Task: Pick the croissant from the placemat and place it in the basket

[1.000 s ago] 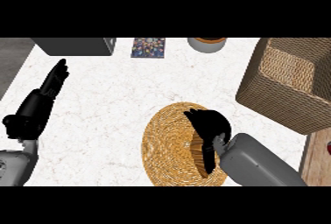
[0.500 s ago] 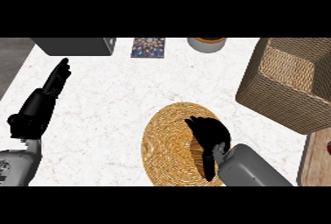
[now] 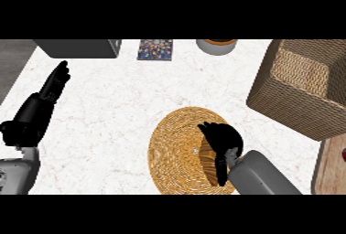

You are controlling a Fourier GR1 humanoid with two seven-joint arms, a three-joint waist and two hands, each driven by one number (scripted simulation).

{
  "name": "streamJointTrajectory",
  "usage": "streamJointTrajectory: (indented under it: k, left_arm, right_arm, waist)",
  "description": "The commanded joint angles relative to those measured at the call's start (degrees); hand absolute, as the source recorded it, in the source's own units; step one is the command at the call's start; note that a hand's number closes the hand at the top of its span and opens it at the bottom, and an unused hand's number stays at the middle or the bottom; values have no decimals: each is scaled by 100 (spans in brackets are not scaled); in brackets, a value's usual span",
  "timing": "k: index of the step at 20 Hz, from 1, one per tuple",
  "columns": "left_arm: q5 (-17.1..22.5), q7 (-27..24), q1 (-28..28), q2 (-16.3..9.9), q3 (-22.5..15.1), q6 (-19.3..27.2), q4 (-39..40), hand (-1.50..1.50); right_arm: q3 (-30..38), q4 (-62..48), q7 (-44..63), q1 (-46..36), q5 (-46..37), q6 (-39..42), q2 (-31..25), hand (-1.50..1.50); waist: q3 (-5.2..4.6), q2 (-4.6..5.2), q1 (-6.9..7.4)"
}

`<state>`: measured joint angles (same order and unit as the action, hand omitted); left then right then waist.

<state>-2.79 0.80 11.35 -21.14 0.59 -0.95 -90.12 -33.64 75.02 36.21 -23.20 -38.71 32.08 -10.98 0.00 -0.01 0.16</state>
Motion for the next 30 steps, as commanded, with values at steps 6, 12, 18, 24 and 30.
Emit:
streamJointTrajectory:
  k: [6,12,18,24,30]
  left_arm:
    - [-191,254,-295,217,65,-86,-528,0]
    - [-312,-25,-25,363,107,-126,-8,0]
    - [-430,215,2,484,125,-51,-236,0]
    - [-284,-109,-374,206,548,-31,-5,0]
    - [-191,-117,-396,179,520,-167,-170,0]
  right_arm:
    - [366,-789,-671,33,-435,-368,431,150]
    - [62,-908,-1080,23,-1027,-615,446,150]
    - [199,-267,-1459,93,-1423,-942,89,150]
    - [2727,-1017,-1979,549,-878,-1997,-2735,150]
    - [4551,-1890,-3245,450,16,-3114,-3828,150]
  waist:
    - [2,-1,36]
    - [1,6,11]
    - [1,-6,-16]
    - [47,14,-640]
    - [67,15,-332]
